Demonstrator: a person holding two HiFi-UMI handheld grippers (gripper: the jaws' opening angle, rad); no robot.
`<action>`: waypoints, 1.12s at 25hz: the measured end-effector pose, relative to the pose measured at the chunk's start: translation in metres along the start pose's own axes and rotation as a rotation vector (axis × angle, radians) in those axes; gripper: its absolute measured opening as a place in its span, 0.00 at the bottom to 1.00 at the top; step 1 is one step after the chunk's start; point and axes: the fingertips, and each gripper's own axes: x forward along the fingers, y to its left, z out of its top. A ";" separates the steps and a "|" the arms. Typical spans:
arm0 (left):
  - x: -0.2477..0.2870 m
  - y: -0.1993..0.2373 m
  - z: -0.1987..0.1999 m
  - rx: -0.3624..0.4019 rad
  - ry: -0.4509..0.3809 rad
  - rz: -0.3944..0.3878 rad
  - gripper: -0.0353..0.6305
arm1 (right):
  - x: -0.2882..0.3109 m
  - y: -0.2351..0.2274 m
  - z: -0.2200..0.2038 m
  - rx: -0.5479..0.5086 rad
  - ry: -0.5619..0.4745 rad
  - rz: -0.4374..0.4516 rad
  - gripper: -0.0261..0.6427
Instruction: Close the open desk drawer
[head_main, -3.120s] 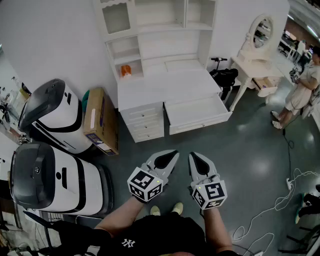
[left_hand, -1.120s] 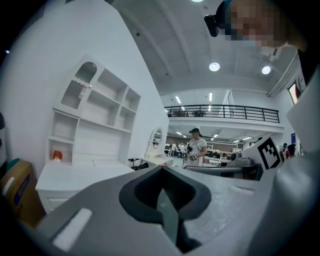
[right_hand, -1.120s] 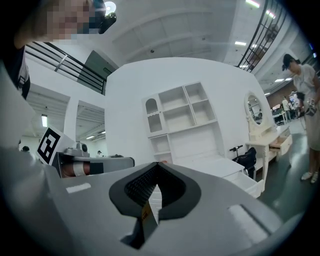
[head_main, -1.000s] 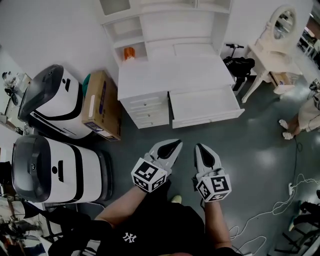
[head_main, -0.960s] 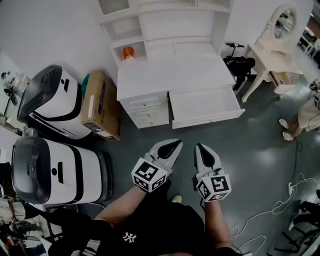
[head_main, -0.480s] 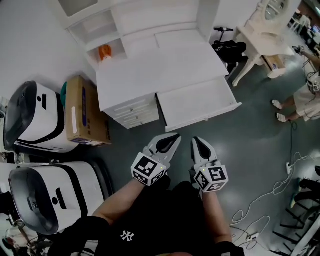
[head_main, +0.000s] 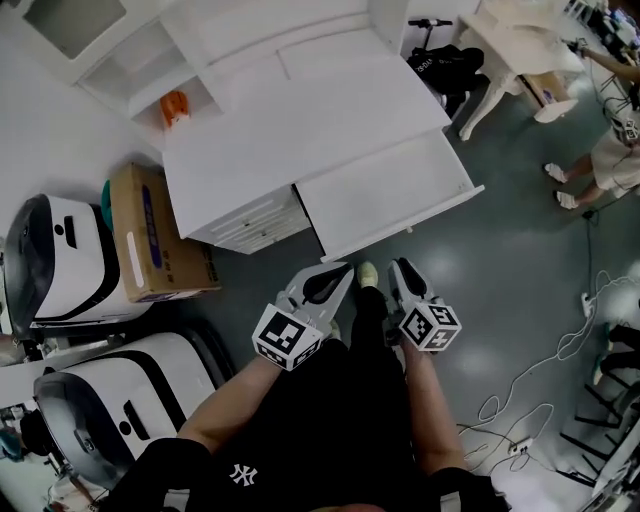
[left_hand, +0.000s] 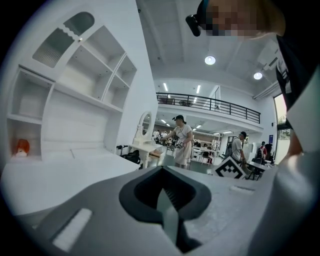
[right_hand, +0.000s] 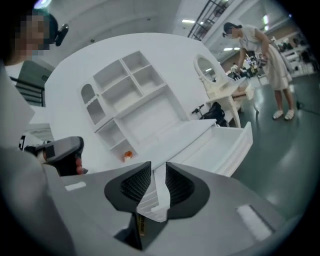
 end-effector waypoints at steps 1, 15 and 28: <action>0.005 0.005 0.000 0.003 0.005 0.003 0.05 | 0.009 -0.014 -0.002 0.056 0.001 0.004 0.20; 0.059 0.080 -0.002 -0.007 0.135 0.103 0.05 | 0.116 -0.179 -0.041 0.657 0.014 -0.026 0.36; 0.070 0.123 -0.006 -0.048 0.185 0.197 0.05 | 0.149 -0.199 -0.045 0.776 0.076 0.051 0.38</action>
